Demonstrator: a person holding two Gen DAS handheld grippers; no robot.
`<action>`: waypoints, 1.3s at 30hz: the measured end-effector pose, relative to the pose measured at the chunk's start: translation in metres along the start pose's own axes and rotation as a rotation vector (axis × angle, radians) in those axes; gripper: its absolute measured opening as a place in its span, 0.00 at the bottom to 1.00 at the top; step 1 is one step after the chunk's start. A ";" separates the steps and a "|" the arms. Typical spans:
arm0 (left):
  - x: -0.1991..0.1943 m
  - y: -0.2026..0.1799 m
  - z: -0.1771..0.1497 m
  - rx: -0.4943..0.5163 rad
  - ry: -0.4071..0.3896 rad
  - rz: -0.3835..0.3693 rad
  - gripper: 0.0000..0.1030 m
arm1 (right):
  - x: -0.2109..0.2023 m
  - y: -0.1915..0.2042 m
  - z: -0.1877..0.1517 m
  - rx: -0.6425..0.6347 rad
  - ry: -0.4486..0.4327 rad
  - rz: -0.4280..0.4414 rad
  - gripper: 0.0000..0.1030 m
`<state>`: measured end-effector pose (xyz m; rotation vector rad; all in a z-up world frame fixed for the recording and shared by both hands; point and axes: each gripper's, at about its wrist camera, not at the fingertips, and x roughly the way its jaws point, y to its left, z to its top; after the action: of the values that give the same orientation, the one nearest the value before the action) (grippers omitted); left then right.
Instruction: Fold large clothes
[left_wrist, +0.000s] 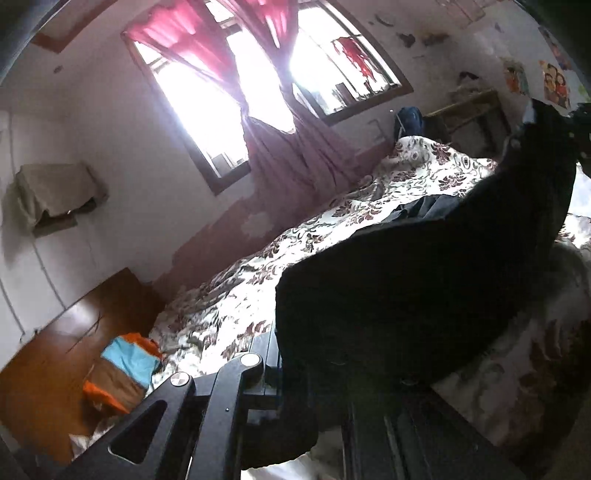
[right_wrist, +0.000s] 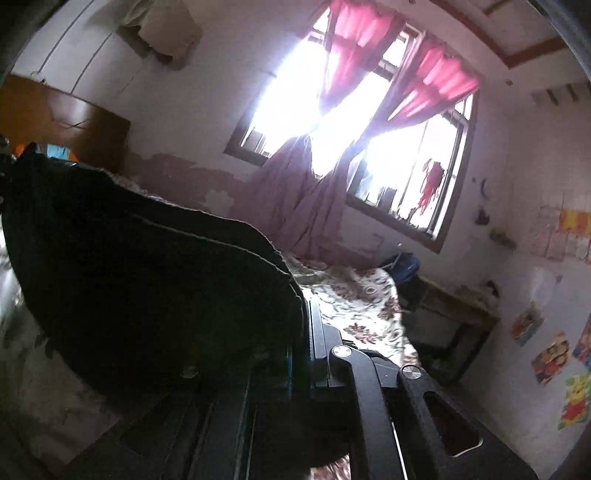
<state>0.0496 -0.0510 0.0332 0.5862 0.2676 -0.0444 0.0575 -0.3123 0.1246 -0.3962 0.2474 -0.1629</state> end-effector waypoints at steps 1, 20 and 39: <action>0.009 0.001 0.005 0.013 -0.002 -0.003 0.08 | 0.017 -0.005 0.004 0.017 0.003 0.015 0.04; 0.298 0.033 0.084 0.061 0.187 0.000 0.08 | 0.323 0.061 0.046 -0.079 0.164 0.026 0.04; 0.391 0.055 0.049 -0.251 0.255 -0.188 0.76 | 0.391 0.070 0.019 0.018 0.258 0.063 0.49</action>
<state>0.4447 -0.0189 -0.0001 0.3147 0.5671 -0.1163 0.4443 -0.3220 0.0327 -0.3488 0.5114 -0.1542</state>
